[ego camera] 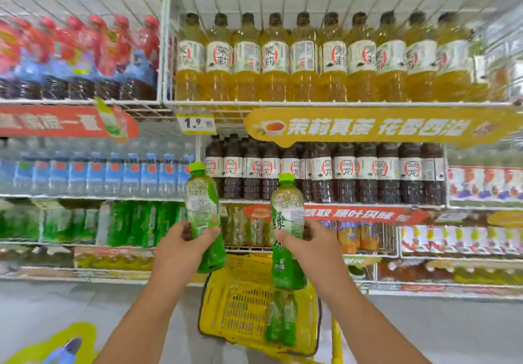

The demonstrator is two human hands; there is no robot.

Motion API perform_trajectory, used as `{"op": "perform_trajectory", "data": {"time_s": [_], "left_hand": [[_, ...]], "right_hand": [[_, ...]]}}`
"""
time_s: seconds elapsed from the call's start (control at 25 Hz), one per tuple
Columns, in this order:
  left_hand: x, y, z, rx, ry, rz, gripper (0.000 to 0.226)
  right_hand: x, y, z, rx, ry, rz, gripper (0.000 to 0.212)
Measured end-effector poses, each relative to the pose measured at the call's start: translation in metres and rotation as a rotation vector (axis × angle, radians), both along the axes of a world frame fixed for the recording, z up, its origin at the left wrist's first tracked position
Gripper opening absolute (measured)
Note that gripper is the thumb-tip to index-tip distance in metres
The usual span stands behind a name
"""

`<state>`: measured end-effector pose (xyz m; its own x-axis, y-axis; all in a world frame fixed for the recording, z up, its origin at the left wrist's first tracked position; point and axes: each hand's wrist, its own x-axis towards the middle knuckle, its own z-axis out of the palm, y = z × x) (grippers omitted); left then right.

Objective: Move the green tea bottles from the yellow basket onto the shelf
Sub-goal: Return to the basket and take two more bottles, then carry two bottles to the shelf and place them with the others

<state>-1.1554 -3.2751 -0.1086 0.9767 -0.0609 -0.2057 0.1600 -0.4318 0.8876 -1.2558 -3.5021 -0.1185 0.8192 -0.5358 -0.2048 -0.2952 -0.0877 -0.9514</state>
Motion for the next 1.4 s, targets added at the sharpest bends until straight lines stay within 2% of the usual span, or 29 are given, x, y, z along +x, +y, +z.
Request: {"op": "perform_trajectory", "data": {"time_s": [0.2,0.36,0.44,0.52,0.64,0.8,0.92,1.04,1.16,1.24,1.32,1.36,1.4], "left_hand": [[-0.003,0.05,0.046,-0.018,-0.095,0.178,0.076],[0.002,0.112,0.064,-0.03,-0.087,0.31,0.054],[0.006,0.152,0.066,-0.064,-0.1,0.368,0.051],[0.01,0.201,0.069,-0.091,-0.103,0.4,0.045],[0.026,0.279,0.075,-0.073,-0.121,0.399,0.031],[0.054,0.395,0.083,-0.06,-0.154,0.395,0.016],[0.074,0.472,0.096,-0.027,-0.146,0.38,0.017],[0.094,0.533,0.107,-0.037,-0.142,0.414,0.021],[0.124,0.583,0.101,-0.064,-0.154,0.49,0.023],[0.15,0.609,0.089,-0.061,-0.158,0.529,0.029],[0.178,0.632,0.078,-0.069,-0.157,0.569,0.037],[0.19,0.641,0.074,-0.07,-0.155,0.604,0.038],[0.203,0.652,0.069,-0.073,-0.16,0.632,0.035]], "right_hand": [[0.047,0.034,0.042,-0.031,-0.029,0.149,0.052],[0.087,0.093,0.061,-0.021,-0.068,0.268,0.036],[0.104,0.13,0.063,-0.037,-0.069,0.328,0.041],[0.121,0.181,0.064,-0.052,-0.072,0.355,0.047],[0.143,0.261,0.068,-0.035,-0.097,0.374,0.037],[0.175,0.379,0.078,-0.037,-0.134,0.444,0.037],[0.202,0.458,0.091,-0.009,-0.119,0.504,0.034],[0.228,0.522,0.111,0.01,-0.121,0.538,0.046],[0.26,0.57,0.121,0.002,-0.105,0.585,0.024],[0.287,0.598,0.12,-0.033,-0.106,0.623,0.036],[0.322,0.627,0.11,-0.072,-0.116,0.632,0.063],[0.337,0.641,0.108,-0.071,-0.118,0.635,0.069],[0.356,0.654,0.102,-0.057,-0.125,0.648,0.066]]}}
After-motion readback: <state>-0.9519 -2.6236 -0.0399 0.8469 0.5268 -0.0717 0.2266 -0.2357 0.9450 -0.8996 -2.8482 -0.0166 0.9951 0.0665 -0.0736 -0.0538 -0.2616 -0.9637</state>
